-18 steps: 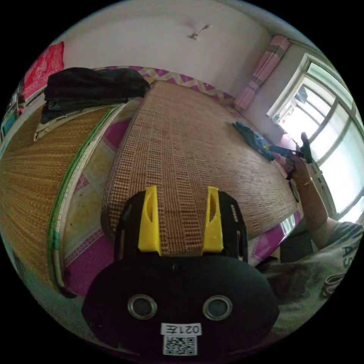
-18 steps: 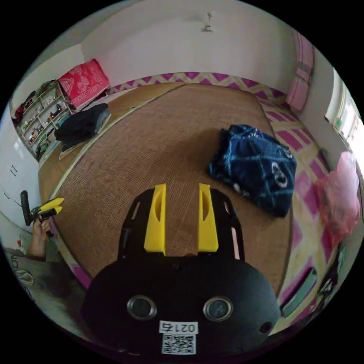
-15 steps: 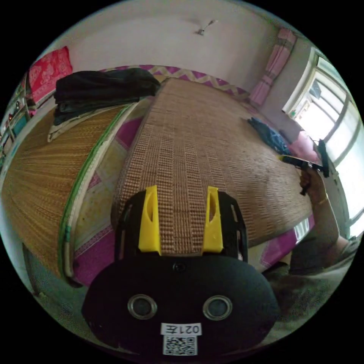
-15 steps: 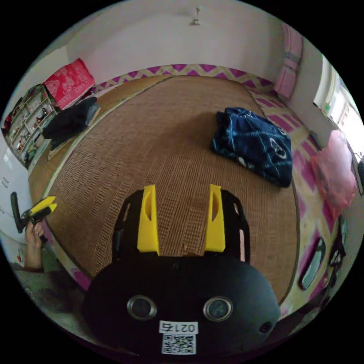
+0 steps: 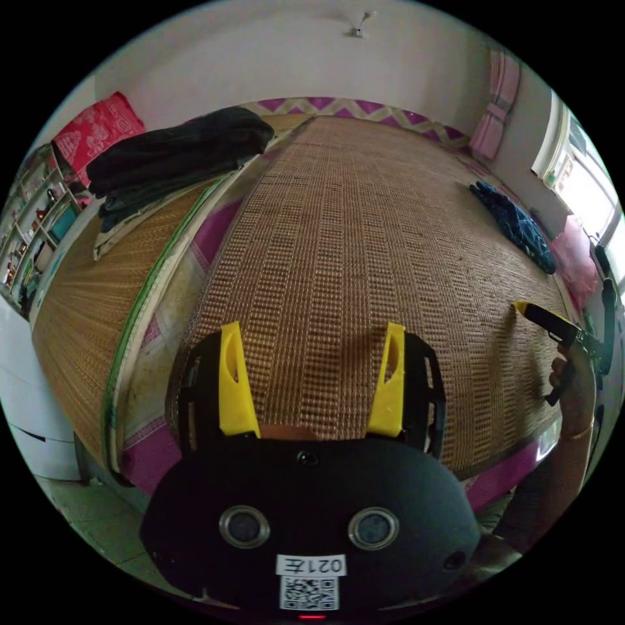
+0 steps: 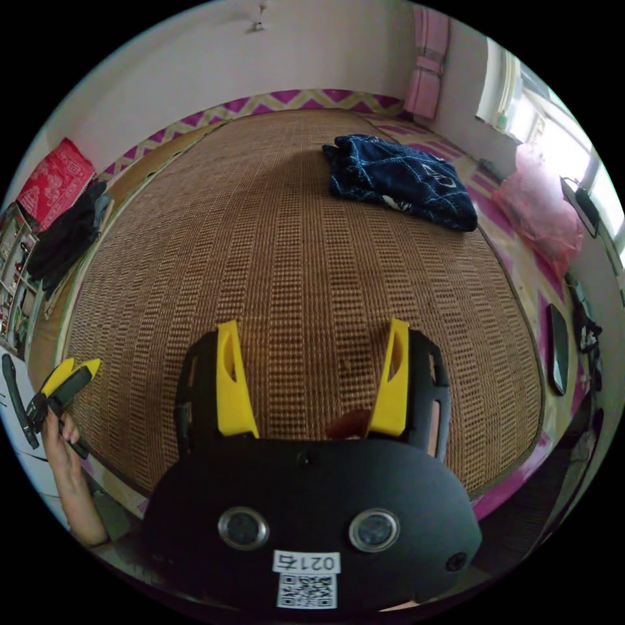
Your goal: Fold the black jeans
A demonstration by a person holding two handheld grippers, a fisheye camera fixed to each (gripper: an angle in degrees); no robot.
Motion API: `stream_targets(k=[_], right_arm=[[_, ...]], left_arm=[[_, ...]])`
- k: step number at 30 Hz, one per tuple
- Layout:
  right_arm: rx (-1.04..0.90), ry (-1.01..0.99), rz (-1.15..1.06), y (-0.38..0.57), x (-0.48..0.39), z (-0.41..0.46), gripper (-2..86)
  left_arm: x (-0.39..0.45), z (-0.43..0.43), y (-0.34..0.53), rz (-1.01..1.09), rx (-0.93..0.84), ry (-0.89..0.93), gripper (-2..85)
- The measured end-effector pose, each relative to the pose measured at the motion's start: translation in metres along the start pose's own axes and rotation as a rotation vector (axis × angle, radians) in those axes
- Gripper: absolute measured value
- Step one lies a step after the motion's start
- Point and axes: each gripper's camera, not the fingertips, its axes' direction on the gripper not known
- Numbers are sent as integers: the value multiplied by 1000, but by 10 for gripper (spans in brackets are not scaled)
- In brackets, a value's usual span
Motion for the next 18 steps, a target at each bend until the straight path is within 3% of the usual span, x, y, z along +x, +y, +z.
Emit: stream_targets(k=[18], right_arm=[[0, 7, -4, 21, -7, -6, 297]], left_arm=[[23, 8, 3, -2, -1, -1, 284]])
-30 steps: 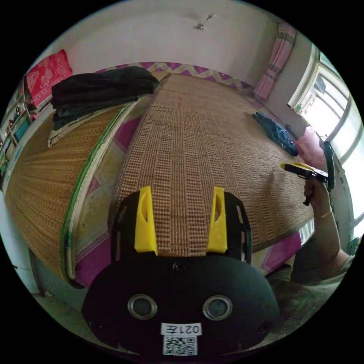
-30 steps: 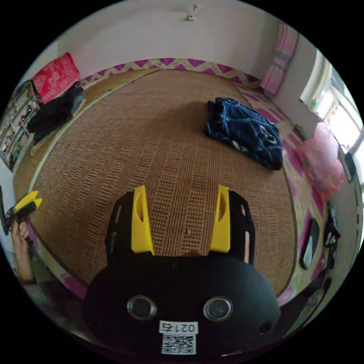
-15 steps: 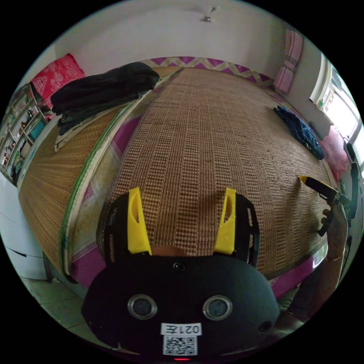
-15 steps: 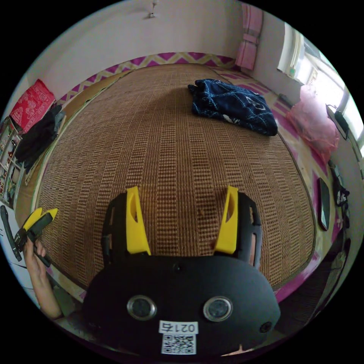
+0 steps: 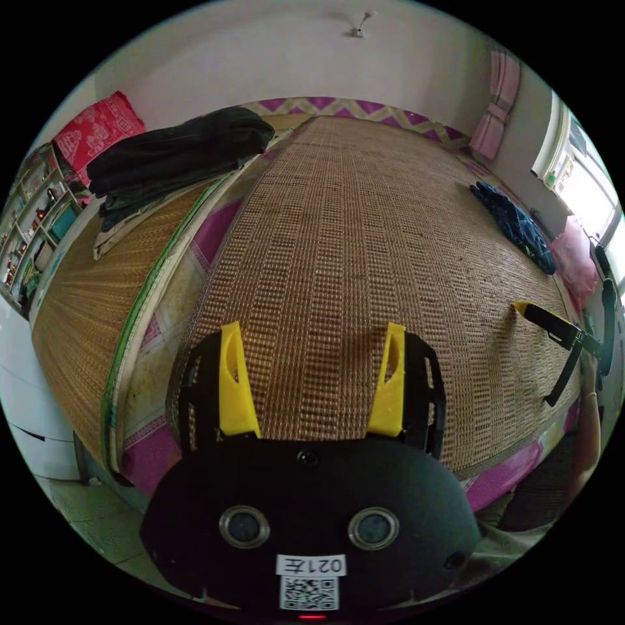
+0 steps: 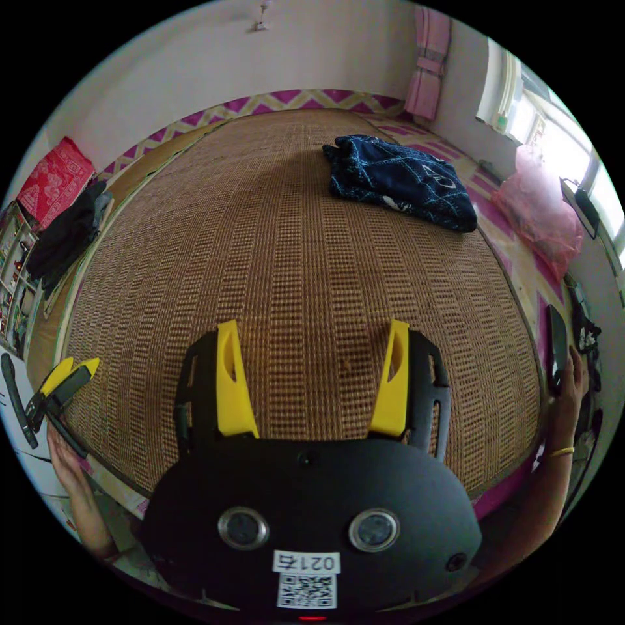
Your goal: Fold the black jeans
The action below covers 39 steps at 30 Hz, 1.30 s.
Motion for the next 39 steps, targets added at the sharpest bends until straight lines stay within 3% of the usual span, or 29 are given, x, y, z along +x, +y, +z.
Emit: stream_targets(k=[39], right_arm=[[2, 2, 0, 19, -2, 4, 296]], left_arm=[[1, 9, -6, 2, 1, -5, 284]])
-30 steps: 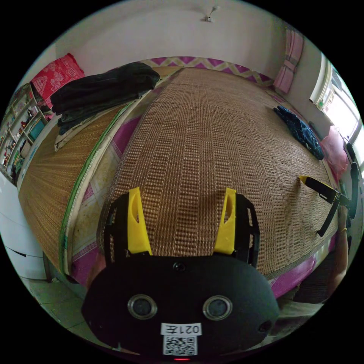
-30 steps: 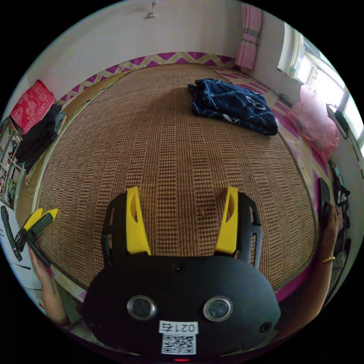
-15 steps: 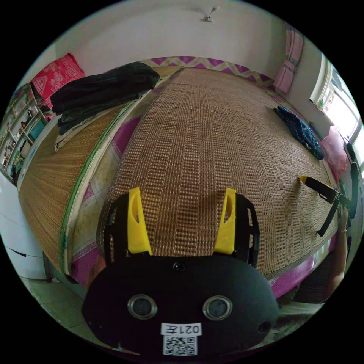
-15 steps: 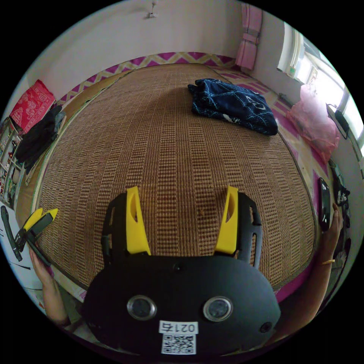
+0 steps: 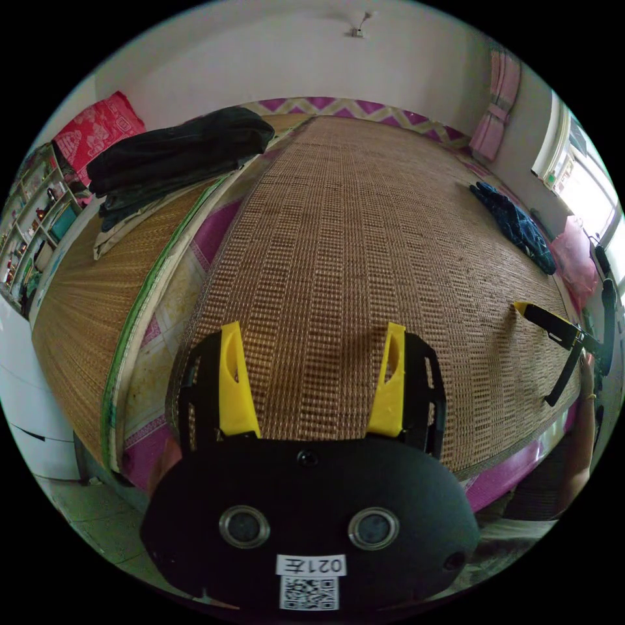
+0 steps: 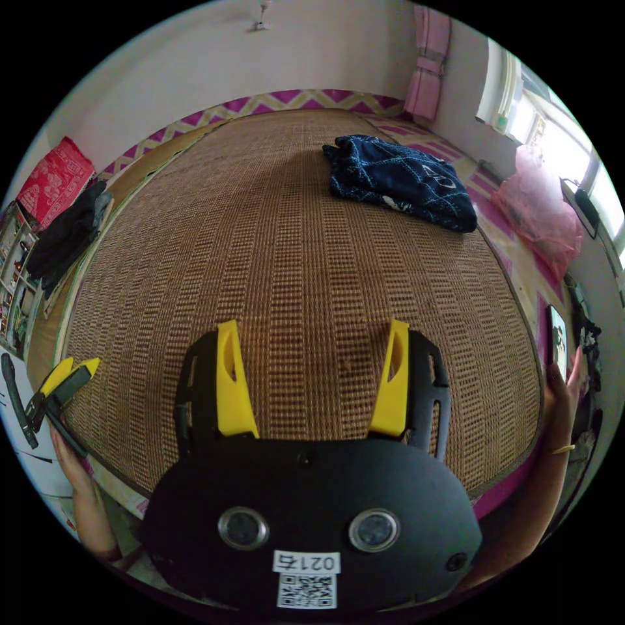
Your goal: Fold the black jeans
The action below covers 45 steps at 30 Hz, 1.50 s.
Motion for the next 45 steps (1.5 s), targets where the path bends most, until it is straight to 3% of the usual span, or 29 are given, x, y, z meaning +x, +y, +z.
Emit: stream_targets(k=[45], right_arm=[[1, 2, 1, -1, 4, 10, 296]], left_arm=[[-6, 5, -12, 1, 1, -2, 285]])
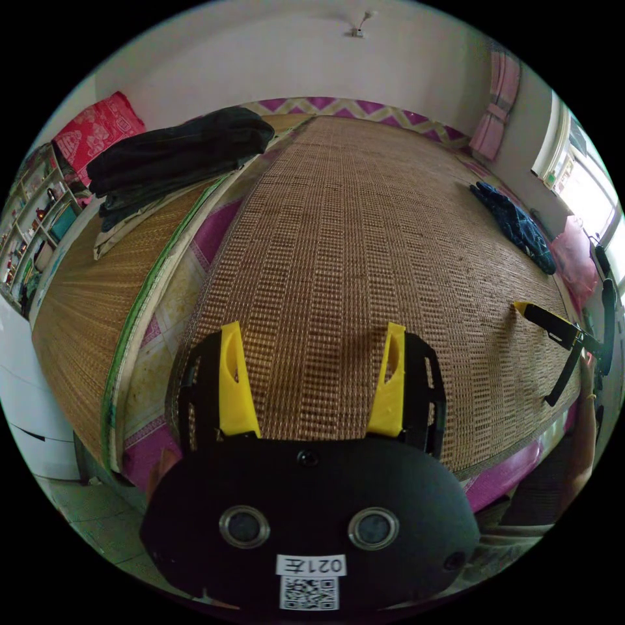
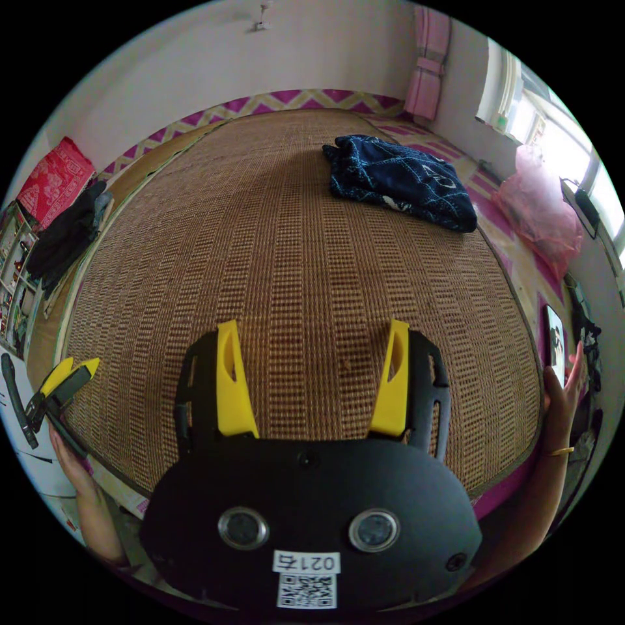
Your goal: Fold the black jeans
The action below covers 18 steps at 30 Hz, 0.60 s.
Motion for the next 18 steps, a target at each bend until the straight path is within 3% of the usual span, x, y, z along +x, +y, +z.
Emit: stream_targets(k=[18], right_arm=[[1, 1, 0, -7, 2, 2, 296]], left_arm=[[1, -1, -4, 0, 1, 0, 284]])
